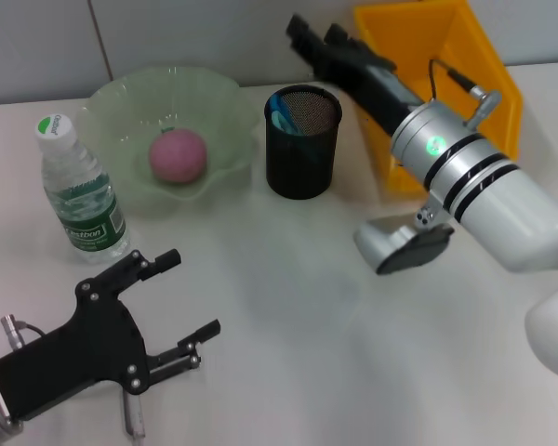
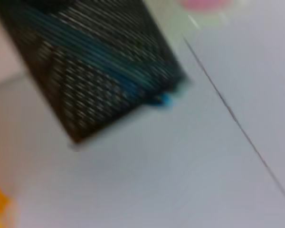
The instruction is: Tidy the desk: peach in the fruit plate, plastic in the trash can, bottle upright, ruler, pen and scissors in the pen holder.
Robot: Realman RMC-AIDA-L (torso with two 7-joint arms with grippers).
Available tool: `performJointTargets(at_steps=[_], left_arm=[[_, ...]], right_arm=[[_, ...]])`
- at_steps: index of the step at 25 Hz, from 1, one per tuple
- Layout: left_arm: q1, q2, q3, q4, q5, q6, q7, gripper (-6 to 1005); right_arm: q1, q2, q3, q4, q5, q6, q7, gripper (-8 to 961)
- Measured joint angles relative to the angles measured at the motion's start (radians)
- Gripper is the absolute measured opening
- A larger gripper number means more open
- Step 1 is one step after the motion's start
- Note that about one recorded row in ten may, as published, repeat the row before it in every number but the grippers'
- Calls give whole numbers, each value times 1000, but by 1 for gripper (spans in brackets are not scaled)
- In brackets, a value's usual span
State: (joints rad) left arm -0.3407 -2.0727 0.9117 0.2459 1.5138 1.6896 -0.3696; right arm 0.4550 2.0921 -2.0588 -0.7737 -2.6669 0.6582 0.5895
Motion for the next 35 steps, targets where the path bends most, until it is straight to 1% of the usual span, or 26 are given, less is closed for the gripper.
performJointTargets(at_steps=[4, 5, 6, 7, 8, 9, 12, 15, 18, 21, 22, 23, 24, 27, 28, 29, 31, 35], left_arm=[[-6, -2, -1, -2, -32, -1, -2, 792], [-10, -3, -1, -14, -59, 1, -4, 792], [-10, -3, -1, -14, -59, 1, -4, 792], [-12, -4, -1, -23, -78, 3, -3, 792], [-12, -4, -1, -33, -93, 5, -2, 792], [-12, -4, -1, -42, -114, 6, -2, 792], [-8, -5, -1, -49, -142, 7, -1, 792], [-5, -6, -1, -65, -176, 9, -6, 792], [2, -4, -1, -76, -200, 10, -6, 792], [8, -3, -1, -79, -212, 10, -11, 791], [9, -3, -1, -80, -214, 10, -13, 791], [12, -2, -1, -81, -219, 10, -21, 791], [15, -1, -1, -81, -224, 10, -32, 791], [19, 2, -1, -78, -232, 10, -71, 791], [20, 3, -1, -74, -232, 10, -79, 791], [21, 4, -1, -71, -232, 9, -84, 791], [23, 5, 0, -67, -231, 5, -90, 791], [26, 6, 0, -67, -227, -2, -92, 791]], right_arm=[[2, -2, 3, -84, 98, 83, 241, 636], [0, -2, 4, -160, 183, 114, 393, 636], [0, -2, 4, -160, 183, 114, 393, 635], [-2, -2, 4, -193, 224, 130, 462, 635], [-14, -3, 4, -258, 301, 159, 614, 635], [-14, -3, 4, -258, 301, 159, 614, 635], [-35, -4, 12, -325, 374, 170, 833, 635], [-53, -4, 16, -379, 438, 169, 1086, 635], [-75, -9, 18, -412, 455, 132, 1413, 635], [-88, -13, 22, -427, 444, 27, 1716, 634], [-95, -18, 28, -435, 425, -44, 1845, 634], [-99, -23, 33, -440, 411, -79, 1920, 634], [-105, -31, 45, -449, 385, -140, 2036, 634], [-125, -56, 90, -497, 316, -354, 2335, 634], [-144, -64, 115, -552, 307, -500, 2433, 634], [-144, -64, 115, -552, 307, -500, 2433, 634], [-180, -58, 148, -631, 305, -652, 2453, 634], [-247, -31, 222, -744, 318, -897, 2390, 633]])
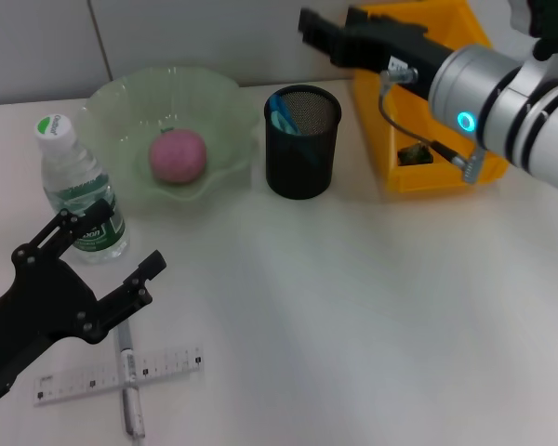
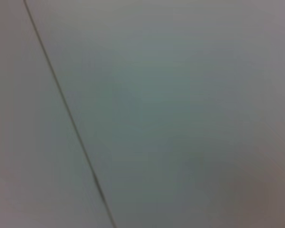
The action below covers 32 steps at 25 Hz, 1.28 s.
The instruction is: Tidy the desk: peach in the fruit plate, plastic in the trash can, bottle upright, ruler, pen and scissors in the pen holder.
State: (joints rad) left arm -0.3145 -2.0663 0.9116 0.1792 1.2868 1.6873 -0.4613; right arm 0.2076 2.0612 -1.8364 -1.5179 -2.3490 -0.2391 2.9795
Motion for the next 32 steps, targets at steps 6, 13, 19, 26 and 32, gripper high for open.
performJointTargets(at_steps=[6, 13, 19, 26, 32], left_arm=[[-4, 1, 0, 9, -5, -1, -10, 791], [-6, 2, -1, 28, -6, 1, -31, 791], [-4, 2, 14, 54, 3, 12, -117, 791], [11, 5, 64, 186, 70, 6, -363, 791], [24, 6, 65, 374, 222, 12, -629, 791]], right_arm=[[-18, 10, 147, -93, 215, -340, -82, 633], [13, 16, 488, 17, 751, -882, -525, 635], [134, -27, 844, 495, 975, -1396, -923, 638], [194, -136, 971, 843, 770, -1582, -1327, 643], [193, -127, 978, 823, 553, -1549, -1437, 648]])
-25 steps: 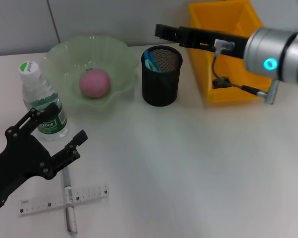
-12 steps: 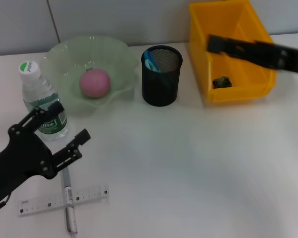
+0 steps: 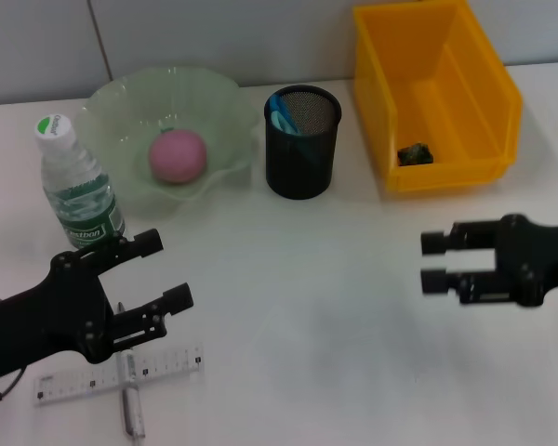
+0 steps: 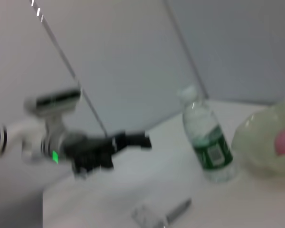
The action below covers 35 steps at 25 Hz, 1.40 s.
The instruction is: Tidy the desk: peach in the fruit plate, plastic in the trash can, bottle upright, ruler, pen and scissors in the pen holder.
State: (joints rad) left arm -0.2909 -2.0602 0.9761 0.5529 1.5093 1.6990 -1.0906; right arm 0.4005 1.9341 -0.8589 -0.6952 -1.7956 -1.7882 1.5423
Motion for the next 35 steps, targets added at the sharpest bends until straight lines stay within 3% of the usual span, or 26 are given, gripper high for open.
performJointTargets(at_steps=[5, 10, 12, 13, 16, 17, 21, 22, 26, 30, 31, 35], left_arm=[[-4, 0, -2, 162, 98, 18, -186, 791], [-11, 0, -9, 221, 119, 28, -254, 791], [-12, 1, -8, 240, 123, 29, -271, 791], [-16, 4, -2, 309, 148, 30, -327, 791], [-17, 4, -1, 344, 167, 33, -347, 791], [-24, 4, -1, 469, 243, 46, -415, 791], [-39, 5, -1, 560, 318, 50, -473, 790], [-68, 4, -1, 642, 415, 60, -541, 790], [-94, 2, -1, 685, 478, 73, -583, 790], [-201, -1, 2, 741, 648, 145, -693, 790], [-201, -1, 2, 741, 648, 145, -693, 790], [-279, -6, 83, 747, 772, 170, -752, 790]], right_arm=[[11, 33, -2, -59, -115, 12, -50, 651], [17, 75, -1, -126, -207, 51, -92, 655], [29, 85, -2, -130, -236, 65, -107, 656], [35, 89, -2, -128, -245, 74, -115, 657], [40, 100, -10, -129, -254, 97, -148, 719], [40, 104, -11, -130, -255, 103, -160, 740], [41, 112, -7, -132, -257, 113, -188, 778], [42, 112, -8, -132, -259, 113, -190, 777], [46, 115, -12, -133, -269, 115, -212, 774], [47, 117, -5, -133, -269, 135, -220, 774], [47, 118, -6, -133, -269, 142, -220, 773], [52, 122, -11, -128, -269, 164, -220, 773]])
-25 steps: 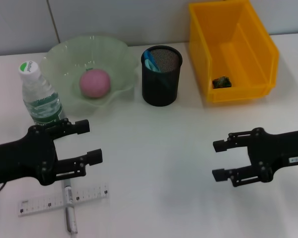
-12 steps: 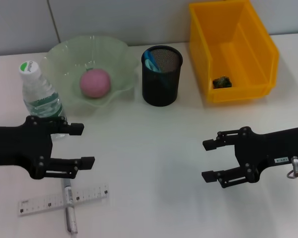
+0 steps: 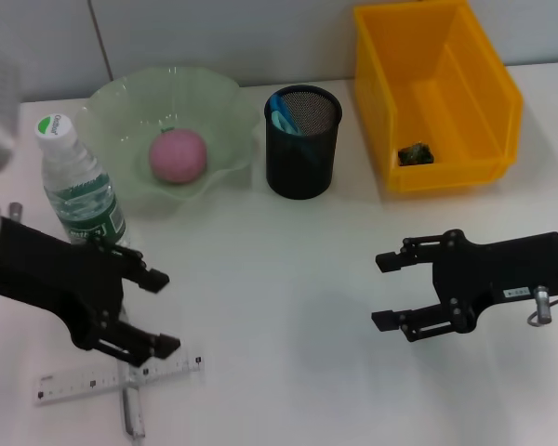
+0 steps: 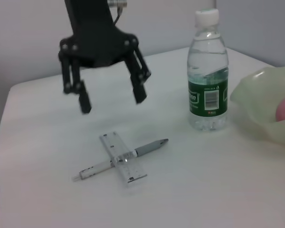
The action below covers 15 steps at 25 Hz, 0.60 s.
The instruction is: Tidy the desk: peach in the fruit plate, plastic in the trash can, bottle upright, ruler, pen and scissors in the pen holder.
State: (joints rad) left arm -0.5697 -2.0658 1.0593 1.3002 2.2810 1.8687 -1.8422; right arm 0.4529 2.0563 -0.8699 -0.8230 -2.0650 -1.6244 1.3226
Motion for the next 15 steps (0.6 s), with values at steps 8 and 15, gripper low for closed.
performJointTargets(at_steps=[8, 15], left_arm=[[-26, -5, 202, 22, 55, -60, -37, 790], [-36, -6, 315, 28, 58, -95, -71, 790]], right_arm=[[4, 5, 1, -2, 0, 18, -1, 774], [6, 5, 0, -4, 0, 27, -5, 775]])
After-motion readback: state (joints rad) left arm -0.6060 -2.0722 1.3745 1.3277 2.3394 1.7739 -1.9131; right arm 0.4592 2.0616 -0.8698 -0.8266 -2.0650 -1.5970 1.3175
